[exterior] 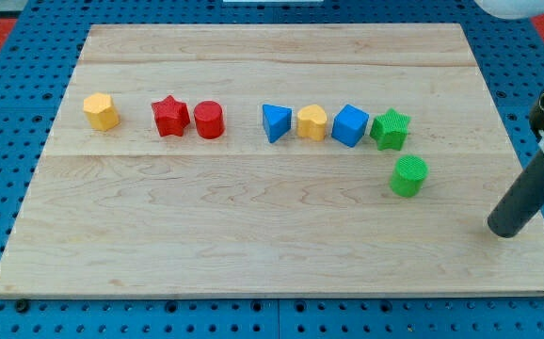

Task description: Slide the green circle diagonally to the bottom left of the green star

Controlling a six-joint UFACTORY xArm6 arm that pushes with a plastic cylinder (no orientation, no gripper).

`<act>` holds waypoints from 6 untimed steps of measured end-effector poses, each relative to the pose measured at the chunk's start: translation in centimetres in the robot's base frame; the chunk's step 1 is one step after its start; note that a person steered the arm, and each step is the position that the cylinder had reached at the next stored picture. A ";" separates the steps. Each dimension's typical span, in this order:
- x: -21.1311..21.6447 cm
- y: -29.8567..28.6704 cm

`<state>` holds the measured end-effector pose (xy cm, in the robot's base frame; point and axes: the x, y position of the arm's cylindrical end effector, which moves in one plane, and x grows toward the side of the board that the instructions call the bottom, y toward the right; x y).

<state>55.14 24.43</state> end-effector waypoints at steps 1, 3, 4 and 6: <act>-0.1 0.0; -3.4 0.0; -6.8 -2.1; -8.5 -12.2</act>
